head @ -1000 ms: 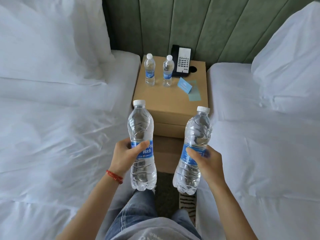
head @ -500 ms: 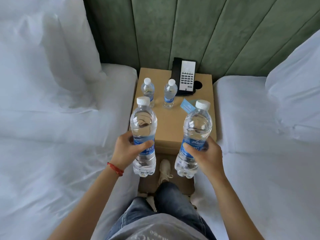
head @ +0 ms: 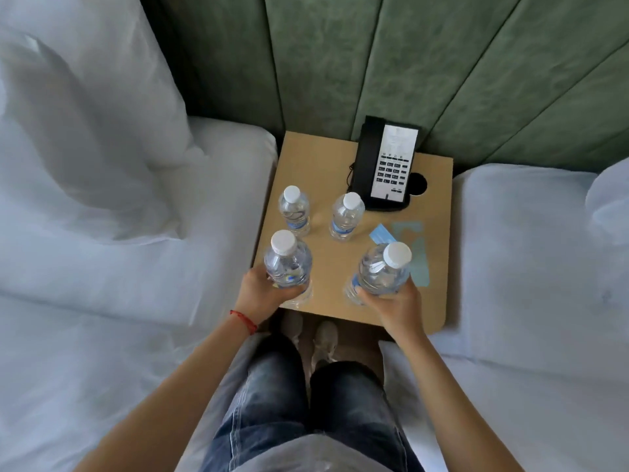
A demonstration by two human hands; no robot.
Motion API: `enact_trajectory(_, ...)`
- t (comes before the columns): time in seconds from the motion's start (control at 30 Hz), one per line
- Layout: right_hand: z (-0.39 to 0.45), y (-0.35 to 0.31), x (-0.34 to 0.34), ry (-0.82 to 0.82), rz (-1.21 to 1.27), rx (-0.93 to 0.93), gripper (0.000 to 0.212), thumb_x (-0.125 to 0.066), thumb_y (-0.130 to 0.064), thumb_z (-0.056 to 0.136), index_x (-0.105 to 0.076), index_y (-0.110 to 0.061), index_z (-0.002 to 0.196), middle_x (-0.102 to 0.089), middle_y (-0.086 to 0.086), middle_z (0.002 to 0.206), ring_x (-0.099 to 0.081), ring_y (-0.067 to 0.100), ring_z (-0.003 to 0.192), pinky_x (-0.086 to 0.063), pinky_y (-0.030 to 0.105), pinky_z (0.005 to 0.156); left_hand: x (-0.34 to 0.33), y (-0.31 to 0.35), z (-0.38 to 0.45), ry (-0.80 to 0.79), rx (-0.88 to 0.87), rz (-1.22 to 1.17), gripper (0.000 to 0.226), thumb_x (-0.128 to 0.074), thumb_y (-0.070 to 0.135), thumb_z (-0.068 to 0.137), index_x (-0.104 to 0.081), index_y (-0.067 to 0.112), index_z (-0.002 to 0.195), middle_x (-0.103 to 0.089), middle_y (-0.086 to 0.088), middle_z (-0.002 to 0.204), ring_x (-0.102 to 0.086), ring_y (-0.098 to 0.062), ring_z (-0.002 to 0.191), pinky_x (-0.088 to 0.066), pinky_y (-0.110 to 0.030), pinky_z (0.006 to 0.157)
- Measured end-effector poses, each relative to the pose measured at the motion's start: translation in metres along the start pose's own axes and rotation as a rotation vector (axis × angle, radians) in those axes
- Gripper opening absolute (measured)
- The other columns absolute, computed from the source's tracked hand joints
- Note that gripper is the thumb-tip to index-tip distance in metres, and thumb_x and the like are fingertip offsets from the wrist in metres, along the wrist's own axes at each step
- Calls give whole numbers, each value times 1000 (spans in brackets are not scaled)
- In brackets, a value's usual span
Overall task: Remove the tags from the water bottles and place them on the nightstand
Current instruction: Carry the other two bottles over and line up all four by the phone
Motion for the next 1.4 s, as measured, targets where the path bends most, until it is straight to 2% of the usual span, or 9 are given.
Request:
enact_trajectory(0.1,18,11,-12,-10,57,-77,60,-82,-13,64,-55,-5,117,-65,10,112,-61,23,105,-48,41,92,-8,-8,25,-31,75,-50,38,-85,22,57,-56,40,72,-60,23,74,-55,9,72,-40,-10,63)
enact_trajectory(0.23,38,25,-25,-29,113,-174,57,-80,-7,66,-54,-5,118,-65,12,114,-61,24,106,-47,45,96,-13,-24,52,-73,156,-108,41,-85,16,57,-59,29,86,-65,9,84,-61,-8,80,-46,-19,71)
enact_trajectory(0.5,64,50,-58,-67,147,-238,63,-81,-3,63,-52,-2,119,-65,15,113,-61,27,106,-47,44,97,-24,-53,83,-97,202,-181,52,-81,-3,57,-57,13,101,-60,5,87,-56,-5,79,-45,-12,66)
enact_trajectory(0.7,74,70,-78,-30,163,-270,72,-83,0,60,-47,-3,122,-62,15,115,-58,30,109,-44,46,100,-32,-71,96,-66,214,-227,55,-80,-7,56,-55,14,100,-59,12,84,-55,2,77,-45,-3,60)
enact_trajectory(0.87,72,86,-85,11,176,-279,69,-84,1,56,-51,-6,116,-62,5,105,-58,26,105,-46,36,94,-39,-83,103,-76,202,-190,61,-83,-1,54,-57,8,107,-62,-1,95,-58,-18,92,-50,-32,83)
enact_trajectory(0.97,70,90,-85,-6,131,-231,68,-85,-1,53,-51,-25,108,-60,-15,97,-56,13,98,-43,19,86,-41,-88,107,-81,178,-162,66,-85,1,52,-56,6,111,-62,-6,102,-59,-27,101,-49,-44,91)
enact_trajectory(1.1,66,90,-82,-53,77,-189,72,-85,-4,52,-46,-43,98,-59,-25,92,-55,-2,91,-41,8,81,-42,-88,107,-111,133,-103,67,-85,2,52,-54,9,111,-60,-3,104,-56,-25,105,-45,-39,95)
enact_trajectory(1.3,63,84,-72,-138,34,-170,70,-86,-17,55,-48,-27,113,-58,-24,96,-54,1,94,-37,0,76,-32,-88,96,-179,103,-21,71,-84,5,56,-50,10,119,-57,-4,112,-52,-19,105,-42,-32,92)
enact_trajectory(1.4,60,80,-70,-159,35,-182,72,-86,-20,57,-48,-21,119,-59,-13,104,-56,10,103,-39,13,83,-29,-84,89,-179,91,-29,73,-84,5,57,-49,10,121,-57,-8,116,-51,-19,106,-41,-32,92)
Point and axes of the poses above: each hand's wrist, its own z-axis towards the middle knuckle, its own x-axis out of the back of the hand, y = z × x, the point moved 2 cm from there along z, towards the middle knuckle
